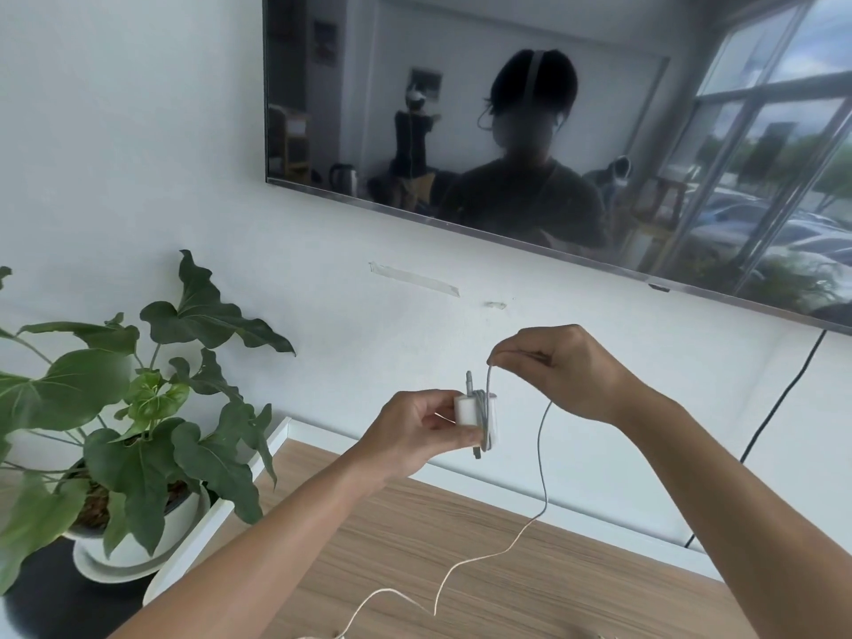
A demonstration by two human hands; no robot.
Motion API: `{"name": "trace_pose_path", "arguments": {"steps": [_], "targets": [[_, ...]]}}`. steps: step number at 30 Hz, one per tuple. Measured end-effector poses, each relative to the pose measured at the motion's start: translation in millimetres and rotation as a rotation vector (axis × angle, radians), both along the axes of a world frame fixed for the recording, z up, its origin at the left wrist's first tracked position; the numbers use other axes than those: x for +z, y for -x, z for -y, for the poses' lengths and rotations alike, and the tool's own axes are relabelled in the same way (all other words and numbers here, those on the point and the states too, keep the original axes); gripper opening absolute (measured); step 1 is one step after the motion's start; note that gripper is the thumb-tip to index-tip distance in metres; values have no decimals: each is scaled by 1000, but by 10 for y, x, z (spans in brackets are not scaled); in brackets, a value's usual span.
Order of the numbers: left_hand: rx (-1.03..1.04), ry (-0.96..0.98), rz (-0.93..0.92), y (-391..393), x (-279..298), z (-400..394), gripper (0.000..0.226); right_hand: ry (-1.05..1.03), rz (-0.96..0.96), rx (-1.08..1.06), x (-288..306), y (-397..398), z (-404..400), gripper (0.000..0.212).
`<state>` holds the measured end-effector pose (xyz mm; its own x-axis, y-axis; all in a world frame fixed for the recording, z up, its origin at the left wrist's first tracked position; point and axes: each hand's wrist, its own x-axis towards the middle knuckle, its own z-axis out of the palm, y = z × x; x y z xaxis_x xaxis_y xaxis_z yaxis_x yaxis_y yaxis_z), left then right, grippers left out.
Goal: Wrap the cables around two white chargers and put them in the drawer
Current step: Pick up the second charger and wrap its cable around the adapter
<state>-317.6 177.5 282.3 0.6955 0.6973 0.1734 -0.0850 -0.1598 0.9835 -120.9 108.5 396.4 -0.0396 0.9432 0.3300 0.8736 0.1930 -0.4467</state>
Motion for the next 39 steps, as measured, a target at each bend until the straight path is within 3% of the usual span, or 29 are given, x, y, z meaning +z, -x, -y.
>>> {"name": "trace_pose_path", "arguments": {"steps": [4,9,12,17,23,26,33,39], "targets": [[-84,69,56,25,17,20,28,140,-264,-53,-71,-95,-66,5],[-192,202,175,42,33,21,28,191,-584,-34,-270,-178,-67,19],[-246,298,264,31,55,41,35,214,-692,-15,-464,-170,-40,30],[-214,428,419,23,101,5,32,232,-754,-49,-802,-61,71,19],[-60,446,448,38,68,-102,34,274,-413,-93,-915,116,322,23],[-20,455,419,36,22,-134,37,211,-242,-63,-802,142,443,22],[48,359,322,-76,11,-130,38,-22,326,92,-538,186,552,40],[132,146,110,-127,18,-107,26,-105,472,114,-394,119,541,30]]}}
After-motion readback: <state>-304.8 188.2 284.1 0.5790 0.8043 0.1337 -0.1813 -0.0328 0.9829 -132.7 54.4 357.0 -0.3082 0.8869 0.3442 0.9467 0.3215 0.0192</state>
